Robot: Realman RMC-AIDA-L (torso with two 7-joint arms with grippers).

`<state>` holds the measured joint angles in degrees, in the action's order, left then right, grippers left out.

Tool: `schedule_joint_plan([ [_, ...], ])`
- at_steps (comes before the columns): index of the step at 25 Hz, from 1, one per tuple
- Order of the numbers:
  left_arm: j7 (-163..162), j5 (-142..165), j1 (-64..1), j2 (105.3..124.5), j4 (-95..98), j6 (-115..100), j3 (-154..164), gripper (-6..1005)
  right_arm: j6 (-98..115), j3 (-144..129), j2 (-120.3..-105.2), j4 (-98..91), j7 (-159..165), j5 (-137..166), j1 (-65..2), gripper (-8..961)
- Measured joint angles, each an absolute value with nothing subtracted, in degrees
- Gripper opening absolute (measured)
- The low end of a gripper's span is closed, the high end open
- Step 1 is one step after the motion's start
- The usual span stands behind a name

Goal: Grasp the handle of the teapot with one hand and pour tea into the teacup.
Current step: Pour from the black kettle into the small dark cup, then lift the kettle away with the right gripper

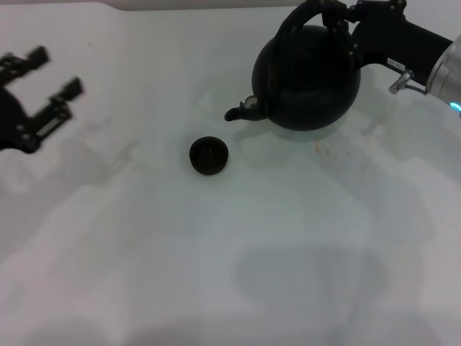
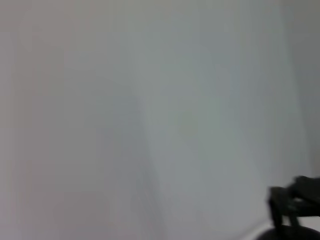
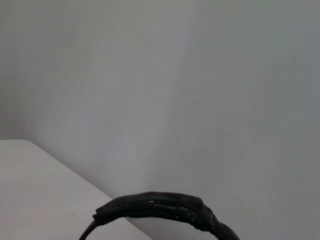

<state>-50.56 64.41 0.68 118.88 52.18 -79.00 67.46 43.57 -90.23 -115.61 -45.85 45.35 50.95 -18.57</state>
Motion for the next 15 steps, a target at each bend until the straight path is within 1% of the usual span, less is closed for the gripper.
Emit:
schedule_joint_plan([
  [6, -51.06, 63.17, 5.15, 118.58, 55.11, -80.48, 59.16, 591, 43.52, -89.92, -115.5, -45.94, 45.32, 50.95, -18.54, 116],
  [11, -53.8, 64.79, 5.96, 118.45, 53.25, -83.44, 50.68, 591, 43.5, -89.86, -115.48, -46.14, 44.39, 50.95, -18.43, 117],
  [15, -53.69, 67.76, 5.37, 118.44, 49.1, -83.82, 46.02, 591, 43.47, -90.13, -115.48, -47.22, 44.1, 51.0, -18.03, 117],
])
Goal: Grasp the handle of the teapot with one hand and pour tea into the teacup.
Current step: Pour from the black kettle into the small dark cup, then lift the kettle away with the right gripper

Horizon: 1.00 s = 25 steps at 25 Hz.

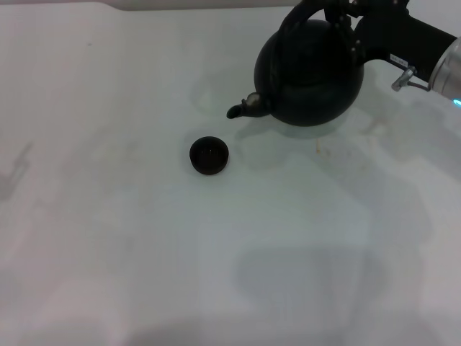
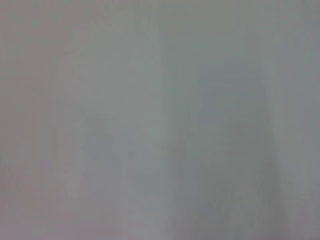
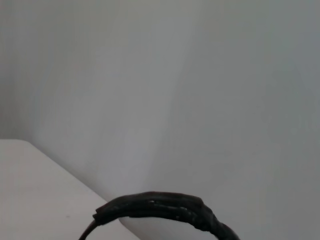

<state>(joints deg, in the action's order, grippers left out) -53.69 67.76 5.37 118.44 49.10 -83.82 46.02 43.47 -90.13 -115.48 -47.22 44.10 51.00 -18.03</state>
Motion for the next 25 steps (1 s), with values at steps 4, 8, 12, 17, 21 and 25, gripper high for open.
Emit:
schedule_joint_plan([
  [4, -52.57, 70.08, 4.39, 118.4, 45.22, -83.65, 43.52, 590, 43.42, -90.38, -115.45, -48.81, 44.06, 51.29, -17.67, 117],
  [8, -51.4, 71.07, 3.89, 118.46, 43.04, -83.49, 42.16, 590, 43.32, -91.35, -115.39, -50.38, 42.4, 51.34, -17.16, 117],
  [12, -50.79, 71.14, 3.79, 118.59, 42.44, -83.43, 41.99, 591, 42.16, -92.8, -115.39, -51.83, 41.18, 51.15, -16.74, 117],
  [17, -50.57, 71.5, 3.73, 118.75, 42.17, -83.4, 42.15, 590, 36.92, -96.28, -115.39, -55.42, 40.3, 51.39, -15.88, 117],
  [21, -50.55, 71.53, 3.75, 118.82, 42.13, -83.43, 42.31, 590, 32.6, -98.83, -115.44, -58.25, 38.21, 51.18, -14.72, 117],
  [25, -50.5, 71.54, 3.77, 118.87, 42.02, -83.45, 42.39, 590, 32.05, -99.1, -115.47, -59.94, 37.36, 51.15, -13.5, 117],
])
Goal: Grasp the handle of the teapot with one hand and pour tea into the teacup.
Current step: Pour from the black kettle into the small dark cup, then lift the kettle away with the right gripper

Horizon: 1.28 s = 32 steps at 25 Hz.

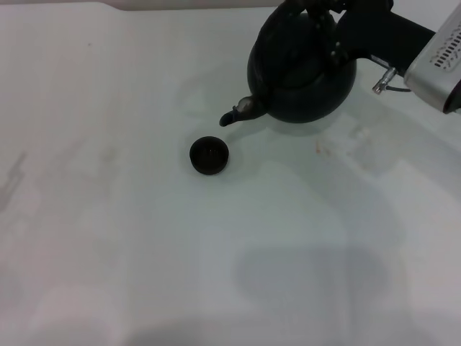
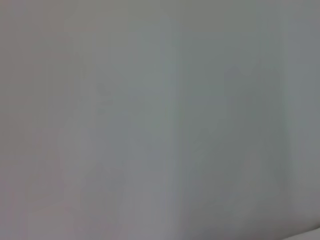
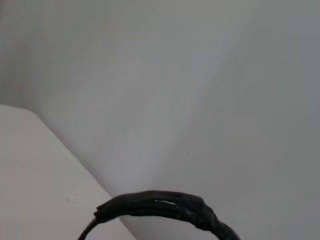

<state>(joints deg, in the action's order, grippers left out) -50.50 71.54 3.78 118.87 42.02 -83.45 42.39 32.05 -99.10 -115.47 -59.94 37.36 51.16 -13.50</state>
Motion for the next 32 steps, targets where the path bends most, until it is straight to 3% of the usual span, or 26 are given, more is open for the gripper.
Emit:
schedule_joint_plan([
  [32, -49.04, 71.54, 2.74, 118.75, 40.43, -83.41, 42.0, 590, 20.64, -108.1, -115.83, -72.34, 29.38, 51.39, -7.82, 112],
])
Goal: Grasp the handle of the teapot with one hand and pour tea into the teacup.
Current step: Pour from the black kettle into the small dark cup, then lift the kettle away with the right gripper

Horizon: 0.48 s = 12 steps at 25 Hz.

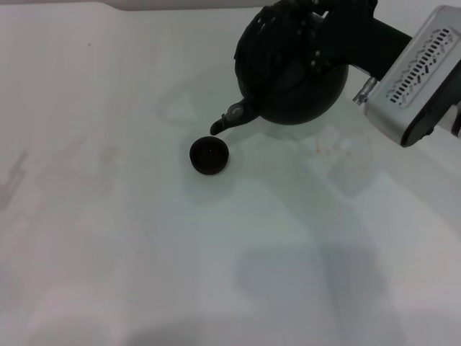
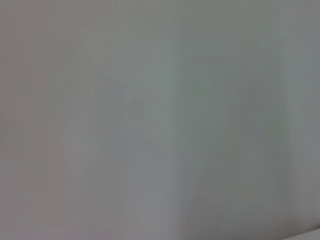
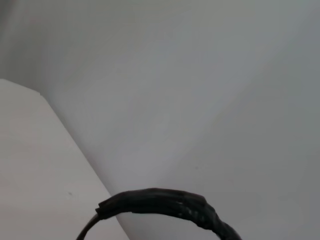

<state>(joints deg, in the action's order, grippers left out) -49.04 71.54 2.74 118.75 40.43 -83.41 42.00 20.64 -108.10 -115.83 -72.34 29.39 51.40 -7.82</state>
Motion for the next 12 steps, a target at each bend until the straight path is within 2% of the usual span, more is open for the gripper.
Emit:
schedule_joint_plan([
  [12, -48.4, 71.52, 2.25, 118.77, 39.96, -83.13, 42.01, 591, 15.39, -111.15, -115.93, -75.12, 24.73, 51.48, -6.83, 110],
])
